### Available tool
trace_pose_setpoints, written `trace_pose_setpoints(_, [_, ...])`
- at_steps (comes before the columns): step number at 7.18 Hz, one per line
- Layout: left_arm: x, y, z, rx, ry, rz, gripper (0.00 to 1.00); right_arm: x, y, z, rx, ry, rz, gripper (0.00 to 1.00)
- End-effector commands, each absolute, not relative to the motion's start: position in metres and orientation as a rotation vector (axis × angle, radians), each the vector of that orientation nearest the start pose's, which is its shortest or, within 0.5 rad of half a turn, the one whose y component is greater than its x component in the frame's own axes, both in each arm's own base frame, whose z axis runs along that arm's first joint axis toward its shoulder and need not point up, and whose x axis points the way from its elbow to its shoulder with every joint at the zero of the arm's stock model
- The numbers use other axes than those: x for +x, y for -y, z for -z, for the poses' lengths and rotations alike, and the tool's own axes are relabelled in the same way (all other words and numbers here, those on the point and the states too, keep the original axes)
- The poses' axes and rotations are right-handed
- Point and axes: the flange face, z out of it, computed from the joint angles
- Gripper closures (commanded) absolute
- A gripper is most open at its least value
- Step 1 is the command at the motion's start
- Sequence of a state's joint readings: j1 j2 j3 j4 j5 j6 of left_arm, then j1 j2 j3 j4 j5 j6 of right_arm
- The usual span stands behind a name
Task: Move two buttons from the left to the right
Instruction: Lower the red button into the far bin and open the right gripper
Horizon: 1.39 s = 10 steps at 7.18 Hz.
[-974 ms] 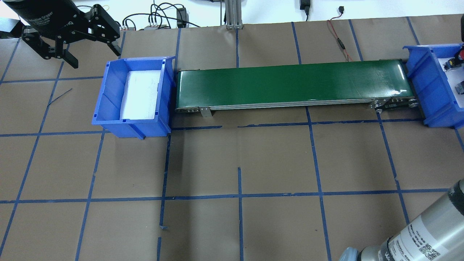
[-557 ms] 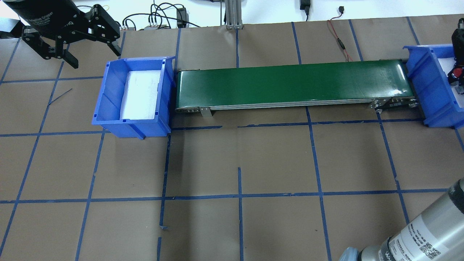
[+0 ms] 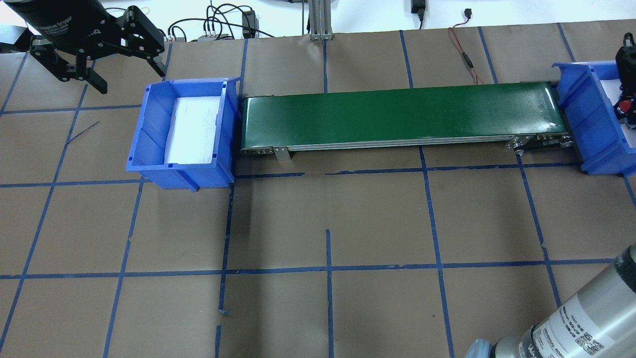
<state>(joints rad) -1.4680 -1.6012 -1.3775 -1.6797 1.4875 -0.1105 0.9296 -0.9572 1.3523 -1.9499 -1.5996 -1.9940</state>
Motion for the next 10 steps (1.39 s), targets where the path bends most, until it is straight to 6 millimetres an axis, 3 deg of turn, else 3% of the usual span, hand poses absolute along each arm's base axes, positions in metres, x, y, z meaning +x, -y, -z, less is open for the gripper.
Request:
trace_pose_setpoints(1, [-0.091, 0.516, -0.557, -0.335, -3.206, 0.086, 0.0, -0.316, 0.642, -0.255, -1.958, -2.438, -0.046, 0.81])
trace_pose_setpoints(2, [-0.094, 0.513, -0.563, -0.326, -3.204, 0.107, 0.0, -0.316, 0.643, -0.255, -1.959, -2.44, -0.042, 0.64])
trace_pose_setpoints(4, [-0.093, 0.512, -0.565, -0.331, -3.214, 0.113, 0.0, -0.314, 0.641, -0.251, -1.958, -2.438, -0.038, 0.51])
trace_pose_setpoints(5, [-0.096, 0.51, -0.563, -0.326, -3.214, 0.112, 0.0, -0.313, 0.642, -0.251, -1.961, -2.438, -0.01, 0.25])
trace_pose_setpoints(6, [-0.094, 0.509, -0.563, -0.331, -3.215, 0.113, 0.0, -0.315, 0.644, -0.254, -2.029, -2.405, -0.005, 0.15])
trace_pose_setpoints(7, [-0.096, 0.507, -0.565, -0.326, -3.217, 0.118, 0.0, -0.317, 0.643, -0.257, -2.045, -2.408, -0.011, 0.11])
trace_pose_setpoints(8, [-0.099, 0.507, -0.565, -0.319, -3.218, 0.117, 0.0, -0.317, 0.643, -0.273, -2.062, -2.425, -0.017, 0.11])
trace_pose_setpoints(10, [-0.098, 0.506, -0.565, -0.319, -3.216, 0.12, 0.0, -0.305, 0.624, -0.336, -2.071, -2.433, -0.043, 0.11])
